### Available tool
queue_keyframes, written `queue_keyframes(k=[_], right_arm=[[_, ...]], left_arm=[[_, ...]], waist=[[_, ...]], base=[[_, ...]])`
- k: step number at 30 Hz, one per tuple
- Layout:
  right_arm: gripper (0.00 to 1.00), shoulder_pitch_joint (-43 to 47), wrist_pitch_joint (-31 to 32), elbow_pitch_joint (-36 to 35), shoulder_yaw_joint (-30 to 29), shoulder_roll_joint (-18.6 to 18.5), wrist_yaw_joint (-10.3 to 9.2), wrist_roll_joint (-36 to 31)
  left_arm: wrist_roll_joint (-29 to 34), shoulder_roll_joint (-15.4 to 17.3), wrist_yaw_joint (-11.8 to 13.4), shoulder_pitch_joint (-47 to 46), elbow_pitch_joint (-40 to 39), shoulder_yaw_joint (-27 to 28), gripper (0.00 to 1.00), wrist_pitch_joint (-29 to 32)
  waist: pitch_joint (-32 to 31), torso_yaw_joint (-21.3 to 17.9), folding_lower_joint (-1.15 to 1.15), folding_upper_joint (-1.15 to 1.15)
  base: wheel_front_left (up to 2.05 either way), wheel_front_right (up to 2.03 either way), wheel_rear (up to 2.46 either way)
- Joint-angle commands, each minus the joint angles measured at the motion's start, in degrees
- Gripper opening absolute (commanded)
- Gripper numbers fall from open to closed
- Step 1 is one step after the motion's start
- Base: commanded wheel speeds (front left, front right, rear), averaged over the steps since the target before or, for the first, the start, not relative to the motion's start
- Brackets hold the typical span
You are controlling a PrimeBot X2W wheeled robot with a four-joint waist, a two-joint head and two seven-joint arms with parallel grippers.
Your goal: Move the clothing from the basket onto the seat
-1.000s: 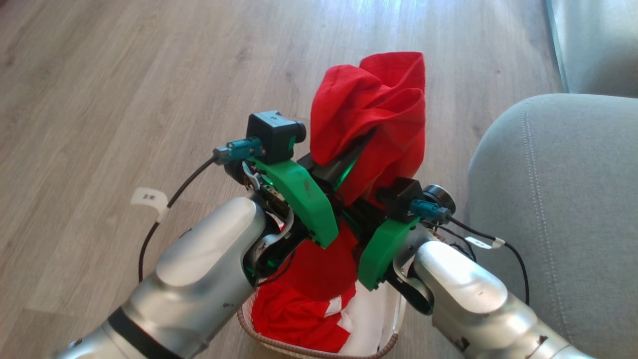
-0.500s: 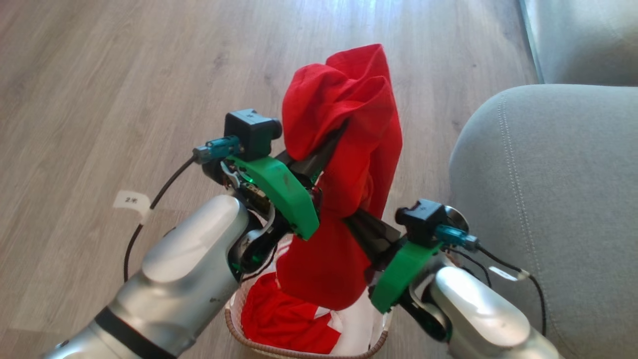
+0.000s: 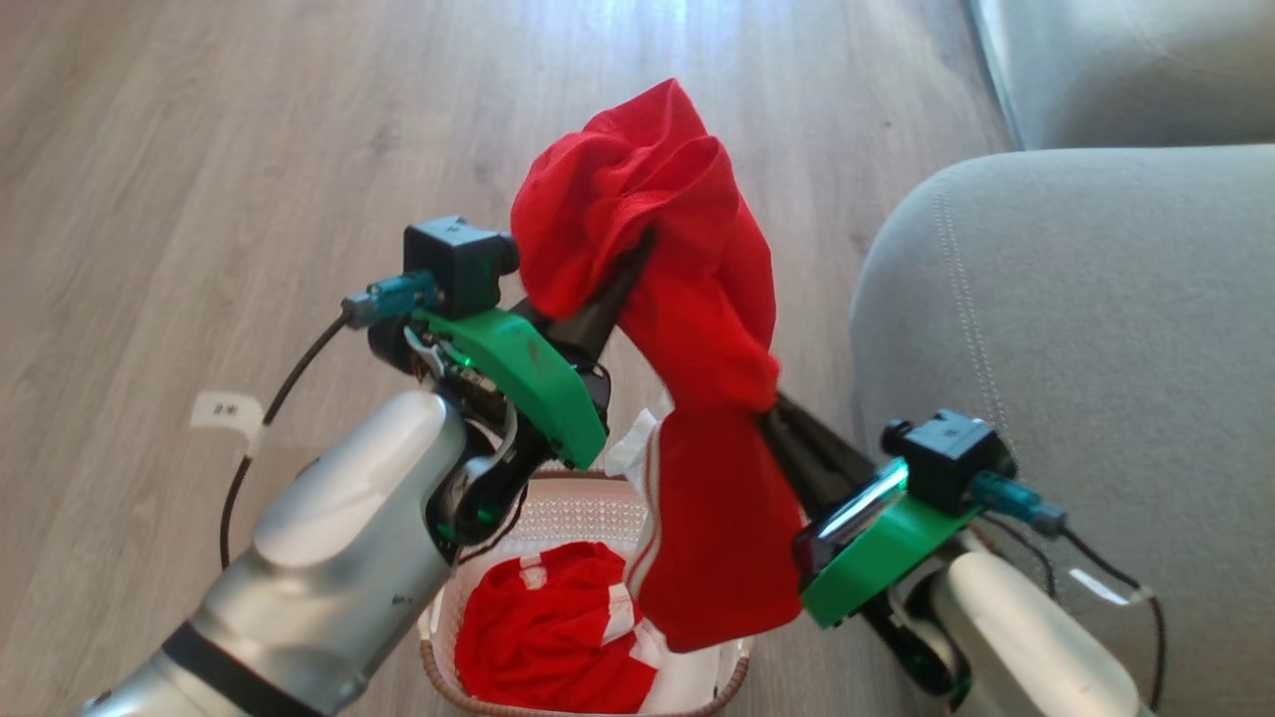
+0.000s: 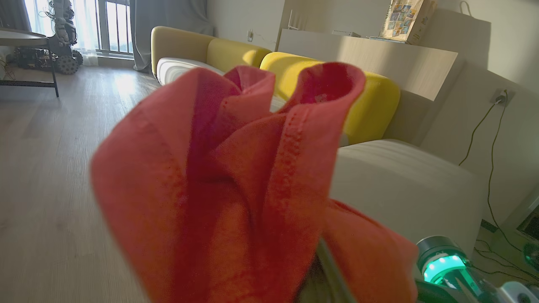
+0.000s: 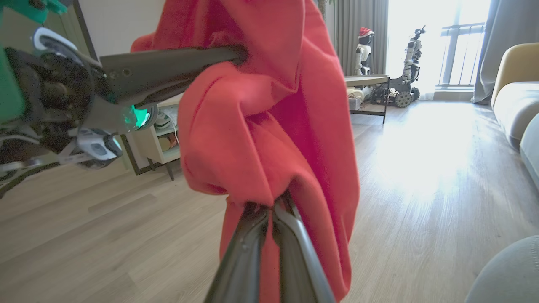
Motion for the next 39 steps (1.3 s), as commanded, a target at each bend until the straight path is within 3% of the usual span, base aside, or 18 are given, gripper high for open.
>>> queue_keyframes(k=[1, 2, 23, 39], right_arm=[[0.0, -1.0, -0.4, -2.5, -0.5, 0.0, -0.01, -0.6], [0.0, -0.7, -0.4, -3.1, -1.2, 0.0, -0.01, -0.9], [0.0, 0.5, -0.4, -12.5, -13.2, -1.7, -0.01, -4.3], [0.0, 1.5, -0.4, -20.2, -19.4, -2.3, -0.01, -3.7]], left_arm=[[-0.3, 1.5, 0.5, -1.5, -2.0, 2.8, 0.69, -0.7], [-0.3, 1.7, 0.6, -1.2, -2.1, 2.7, 1.0, -0.7], [0.9, 5.6, 2.7, 4.7, -9.5, 1.6, 1.0, -2.6], [3.3, 7.4, 2.9, 5.4, -11.1, 0.7, 1.0, -5.1]], waist=[[0.1, -0.7, 0.0, 0.0], [0.2, -1.2, 0.0, 0.0], [1.9, -12.3, 0.0, 0.0], [4.6, -25.0, 0.0, 0.0]], base=[[0.0, 0.0, 0.0], [0.0, 0.0, 0.0], [0.0, 0.0, 0.0], [0.0, 0.0, 0.0]])
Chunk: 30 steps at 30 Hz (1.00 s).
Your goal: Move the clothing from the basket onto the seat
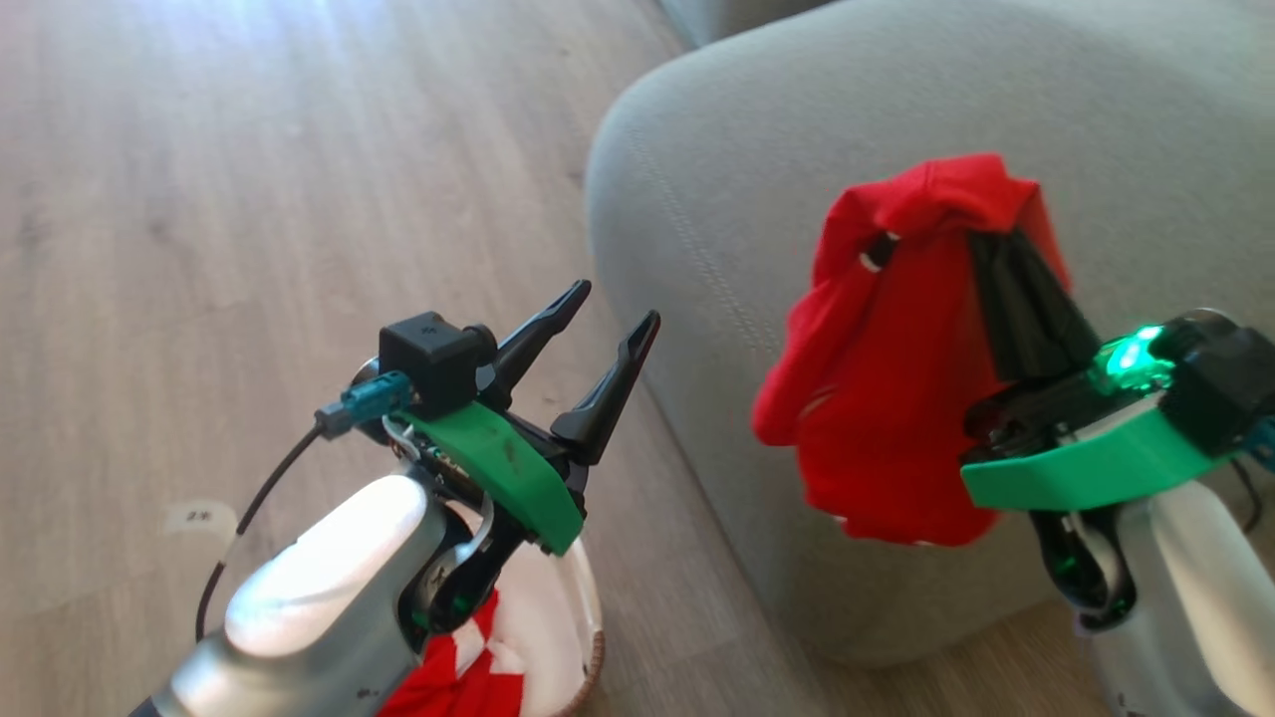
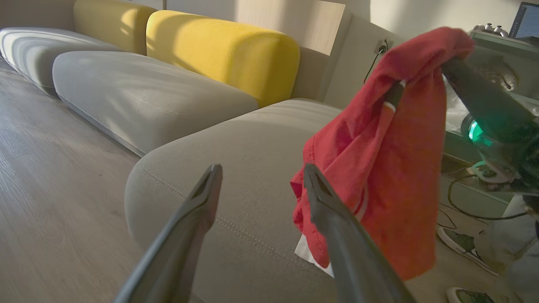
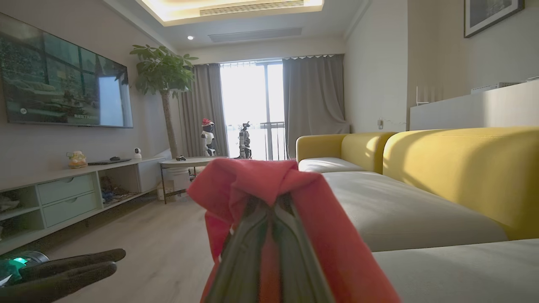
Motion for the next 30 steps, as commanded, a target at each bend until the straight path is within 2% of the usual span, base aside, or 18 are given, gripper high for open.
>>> queue_keyframes(k=[1, 15, 30], right_arm=[[0.0, -0.3, -0.4, -2.8, 0.2, 0.1, -0.01, -0.5], [0.0, 2.8, -0.4, -7.2, -2.4, 1.9, -0.01, -2.0], [0.0, -0.6, -0.4, -4.8, -4.0, 0.8, -0.01, -1.4]], left_arm=[[0.6, 1.8, 0.1, -2.4, -1.9, 2.4, 1.0, -0.8], [2.1, 2.6, 0.5, -3.4, -2.0, 1.7, 1.0, -0.9], [2.7, 2.5, 0.1, -4.7, -2.2, 1.0, 1.0, -1.1]], waist=[[1.1, -1.8, 0.0, 0.0], [3.6, -6.7, 0.0, 0.0], [5.0, -5.7, 0.0, 0.0]], base=[[0.0, 0.0, 0.0], [0.0, 0.0, 0.0], [0.0, 0.0, 0.0]])
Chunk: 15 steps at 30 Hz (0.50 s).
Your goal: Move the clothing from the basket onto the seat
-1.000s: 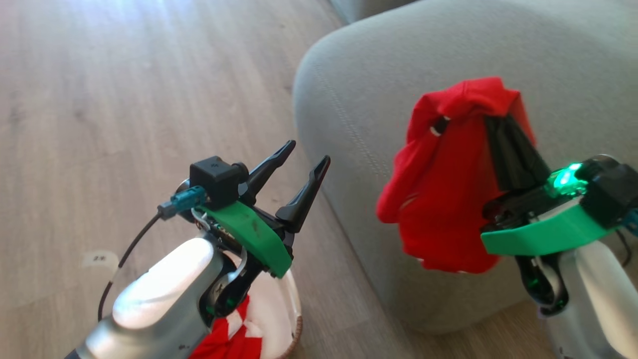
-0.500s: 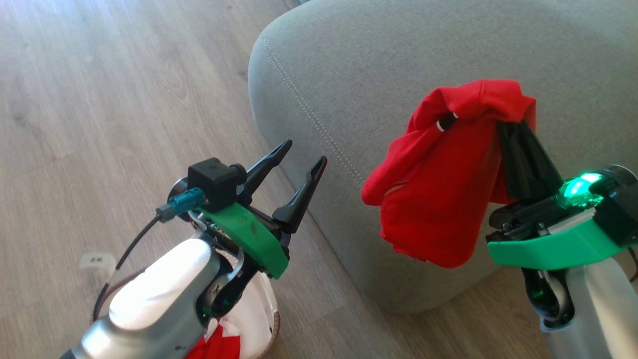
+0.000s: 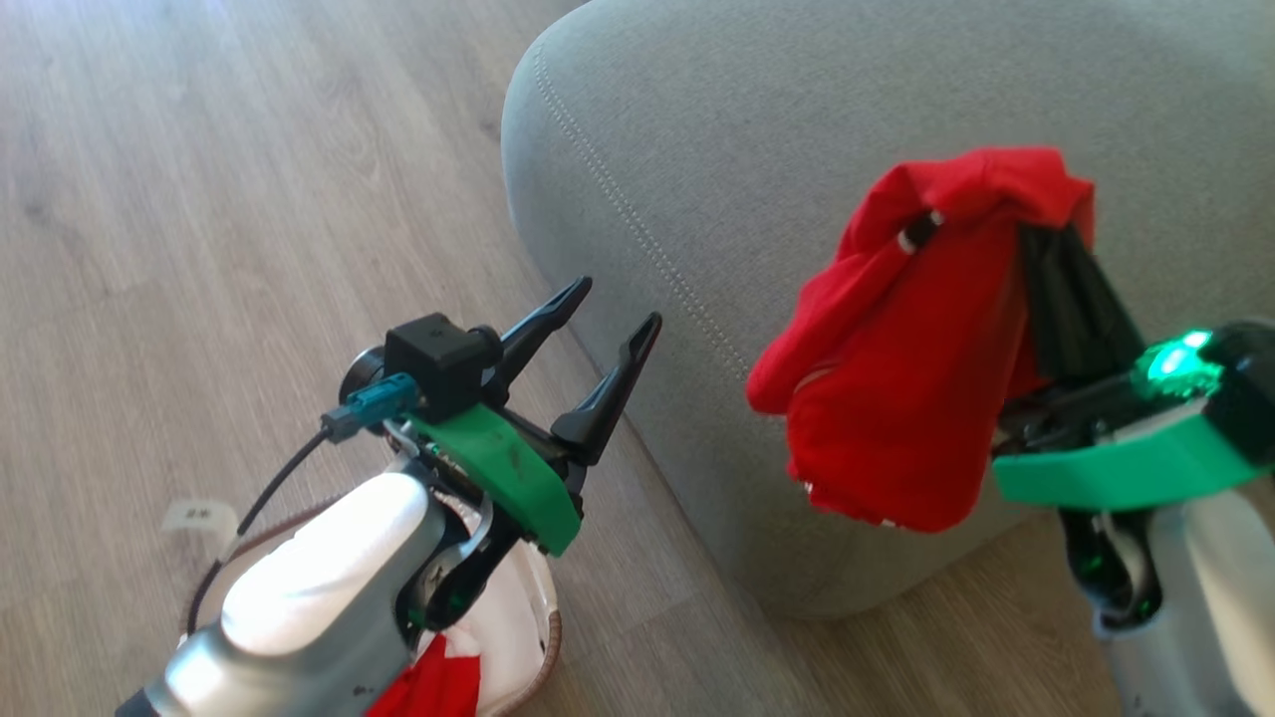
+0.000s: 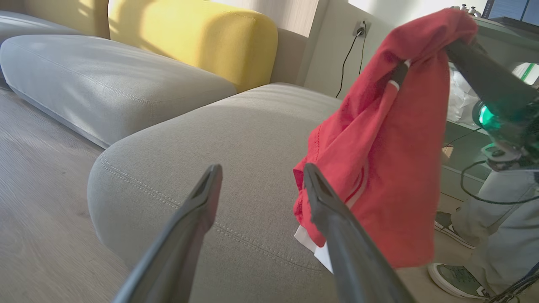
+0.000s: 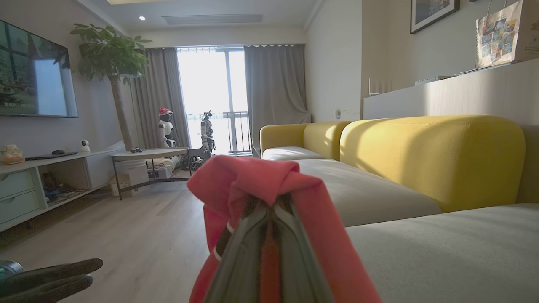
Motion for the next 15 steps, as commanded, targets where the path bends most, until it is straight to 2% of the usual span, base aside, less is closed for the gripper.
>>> queue_keyframes(k=[1, 5, 15], right_arm=[[0.0, -4.1, -0.4, -1.3, 0.1, -1.1, -0.01, 0.7], [0.0, -7.5, -0.4, 0.8, -0.7, -2.0, -0.01, 2.2], [0.0, -19.9, -0.4, 7.6, -1.0, -8.3, -0.01, 4.8]], left_arm=[[0.5, 1.4, -0.2, -4.2, -2.0, 1.9, 1.0, -0.6], [0.8, 1.5, -0.5, -4.5, -2.2, 1.6, 1.0, -0.6], [1.8, 1.7, -0.9, -7.2, -3.4, 1.0, 1.0, 0.5]], waist=[[0.4, 0.4, 0.0, 0.0], [1.2, 1.3, 0.0, 0.0], [6.2, 4.3, 0.0, 0.0]], base=[[0.0, 0.0, 0.0], [0.0, 0.0, 0.0], [0.0, 0.0, 0.0]])
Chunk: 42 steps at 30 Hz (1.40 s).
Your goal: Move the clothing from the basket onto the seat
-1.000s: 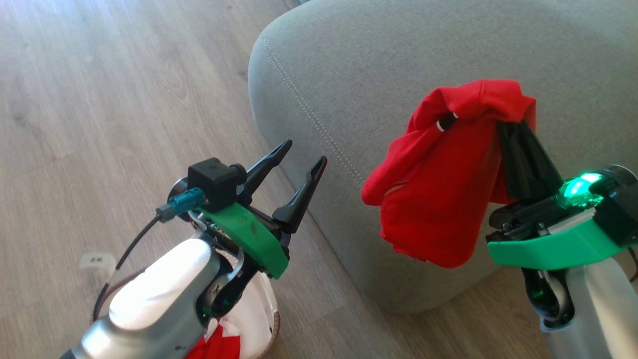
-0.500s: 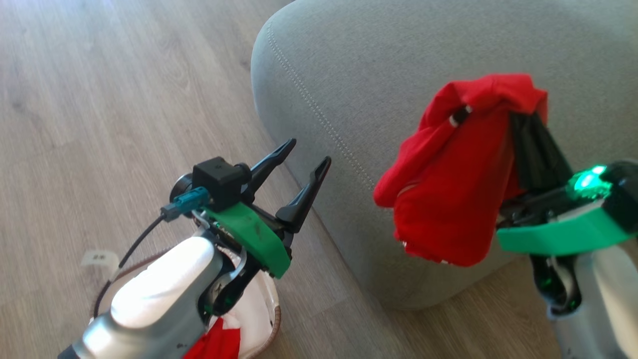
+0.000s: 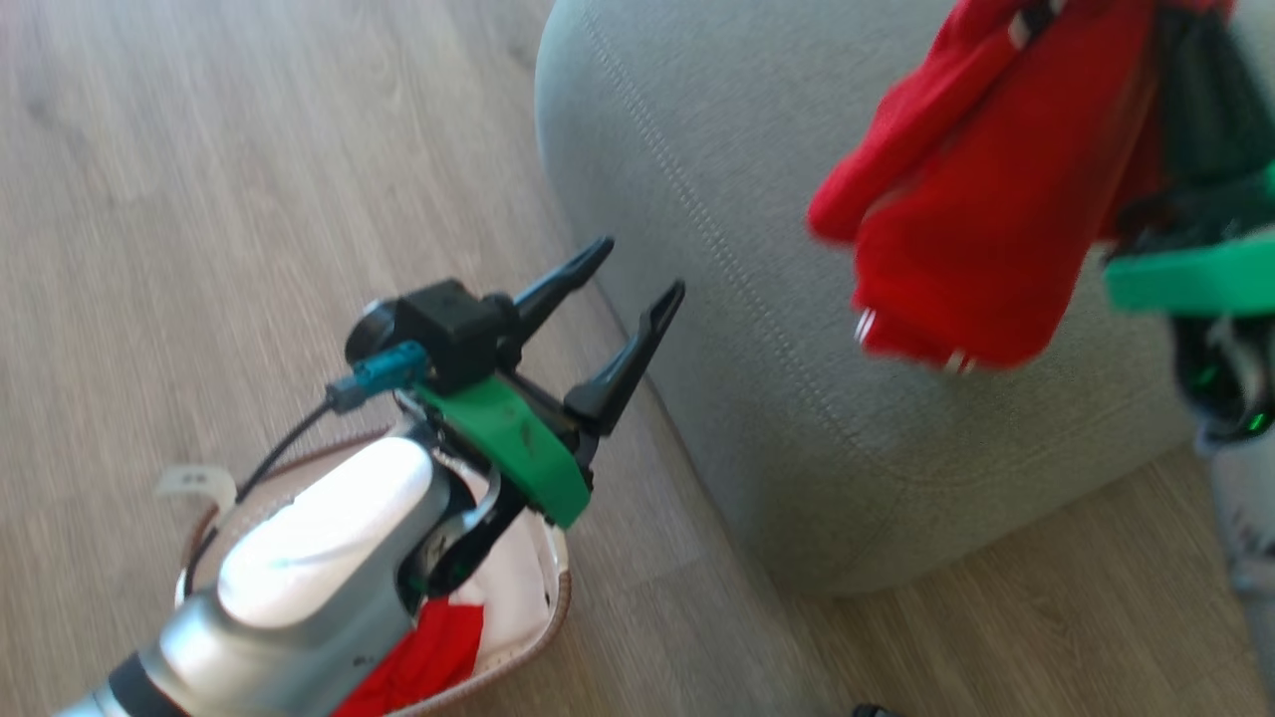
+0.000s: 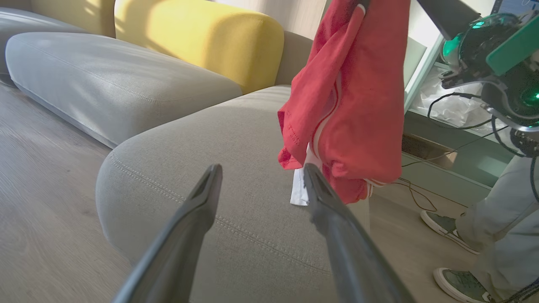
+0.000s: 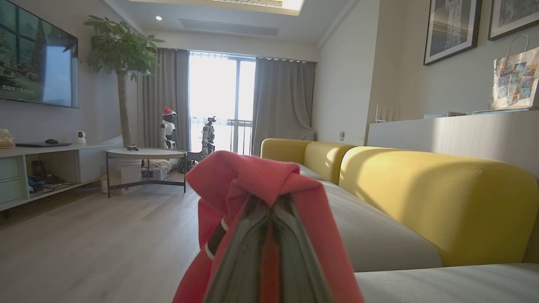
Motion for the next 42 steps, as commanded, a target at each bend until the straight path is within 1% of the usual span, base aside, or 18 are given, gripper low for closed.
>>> queue_keyframes(k=[1, 7, 12, 18, 23, 27, 28, 30, 34, 35, 38, 42], right_arm=[[0.0, -4.0, -0.4, -1.0, 0.2, -1.7, -0.01, 0.7], [0.0, -12.4, -0.4, 3.7, -0.9, -5.8, -0.01, 2.3], [0.0, -17.1, -0.4, 9.6, -2.3, -7.9, -0.01, 3.1], [0.0, -19.6, -0.4, 17.4, -3.0, -8.9, -0.01, 3.2], [0.0, -21.0, 0.5, 26.4, -0.8, -8.8, -0.01, 3.0], [0.0, -22.0, 3.1, 32.4, 1.8, -8.9, -0.01, 3.3], [0.0, -22.0, 3.1, 32.4, 1.8, -8.9, -0.01, 3.3], [0.0, -22.6, 4.5, 35.0, 3.0, -9.0, -0.01, 3.8], [0.0, -23.3, 9.5, 38.8, 6.4, -9.0, -0.01, 6.3], [0.0, -23.7, 12.2, 40.6, 7.6, -9.4, -0.01, 7.6], [0.0, -24.1, 15.9, 42.5, 9.2, -9.6, -0.01, 9.4], [0.0, -24.5, 16.9, 43.7, 10.4, -10.1, -0.01, 11.1]], left_arm=[[0.6, 1.5, -0.2, -4.1, -2.2, 2.1, 1.0, 0.1], [1.7, 1.9, -0.6, -7.1, -3.6, 1.9, 1.0, 1.4], [2.7, 2.4, -1.0, -9.6, -4.6, 1.8, 1.0, 2.3], [3.7, 2.4, -1.7, -11.7, -5.0, 1.3, 1.0, 2.9], [4.0, 1.9, -2.1, -13.0, -4.9, 0.9, 1.0, 3.1], [4.0, 1.2, -2.4, -13.6, -4.5, 0.7, 1.0, 3.0], [4.0, 1.2, -2.4, -13.6, -4.5, 0.7, 1.0, 3.0], [3.9, 1.0, -2.4, -13.7, -4.2, 0.6, 1.0, 2.8], [3.8, 1.1, -2.5, -13.5, -3.6, 0.5, 1.0, 2.5], [3.6, 1.0, -2.6, -13.5, -3.3, 0.5, 1.0, 2.3], [3.4, 0.8, -2.6, -13.7, -2.9, 0.6, 1.0, 2.1], [3.2, 0.7, -2.6, -13.7, -2.5, 0.5, 1.0, 1.8]], waist=[[2.1, 1.4, 0.0, 0.0], [7.6, 3.7, 0.0, 0.0], [12.2, 5.2, 0.0, 0.0], [15.8, 6.1, 0.0, 0.0], [17.5, 6.6, 0.0, 0.0], [18.2, 7.2, 0.0, 0.0], [18.2, 7.2, 0.0, 0.0], [18.4, 7.4, 0.0, 0.0], [18.3, 7.7, 0.0, 0.0], [18.1, 7.8, 0.0, 0.0], [17.7, 8.0, 0.0, 0.0], [17.0, 8.1, 0.0, 0.0]], base=[[0.0, 0.0, 0.0], [0.0, 0.0, 0.0], [0.0, 0.0, 0.0], [0.0, 0.0, 0.0], [0.0, 0.0, 0.0], [0.0, 0.0, 0.0], [0.0, 0.0, 0.0], [0.0, 0.0, 0.0], [0.0, 0.0, 0.0], [0.0, 0.0, 0.0], [0.0, 0.0, 0.0], [0.0, 0.0, 0.0]])
